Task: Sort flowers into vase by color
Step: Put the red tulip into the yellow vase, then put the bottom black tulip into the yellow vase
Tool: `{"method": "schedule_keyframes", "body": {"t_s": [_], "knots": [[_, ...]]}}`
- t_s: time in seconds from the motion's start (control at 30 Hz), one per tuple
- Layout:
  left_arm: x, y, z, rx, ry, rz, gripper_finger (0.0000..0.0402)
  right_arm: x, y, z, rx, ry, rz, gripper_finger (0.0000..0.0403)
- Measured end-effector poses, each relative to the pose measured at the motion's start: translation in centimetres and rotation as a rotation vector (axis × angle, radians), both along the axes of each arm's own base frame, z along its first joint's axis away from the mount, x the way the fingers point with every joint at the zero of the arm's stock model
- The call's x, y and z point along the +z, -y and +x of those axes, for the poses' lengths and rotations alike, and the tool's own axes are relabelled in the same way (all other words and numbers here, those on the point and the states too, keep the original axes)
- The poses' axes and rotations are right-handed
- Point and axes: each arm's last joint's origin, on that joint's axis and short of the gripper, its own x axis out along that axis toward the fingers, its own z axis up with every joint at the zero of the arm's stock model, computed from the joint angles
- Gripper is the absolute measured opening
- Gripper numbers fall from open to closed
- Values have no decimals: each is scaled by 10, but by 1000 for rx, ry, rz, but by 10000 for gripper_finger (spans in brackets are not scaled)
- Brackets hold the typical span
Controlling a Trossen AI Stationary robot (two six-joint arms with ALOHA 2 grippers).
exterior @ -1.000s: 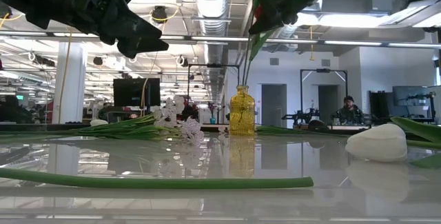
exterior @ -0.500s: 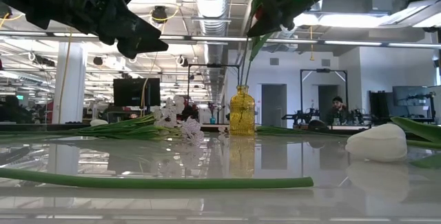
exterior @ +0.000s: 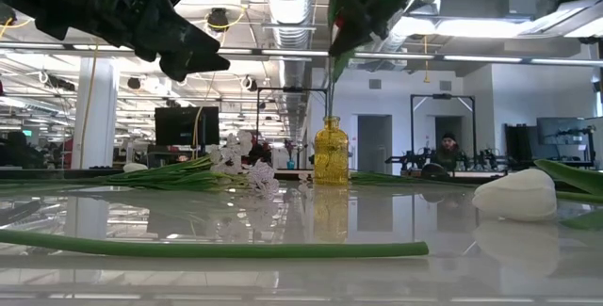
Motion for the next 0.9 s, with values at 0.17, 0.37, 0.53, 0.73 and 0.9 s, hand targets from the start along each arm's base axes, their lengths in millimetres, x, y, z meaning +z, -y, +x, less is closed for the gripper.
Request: {"method": "schedule_keyframes", "body": {"t_s": [0.17,0.37,0.53,0.73,0.9], "knots": [[-1,1,0,-26,-7,-22,245,-4,4,10,-20,-43,29,17],[-1,1,0,-26,-8,-22,245,-4,4,12,-26,-71,45,42],[-1,1,0,-26,-8,-20,245,0,3,8,-28,-65,43,59],[-1,1,0,-26,-8,-19,245,1,4,1,-51,-91,71,90],[-1,1,0,-26,-10,-20,245,3,3,-4,-55,-104,81,144]]}}
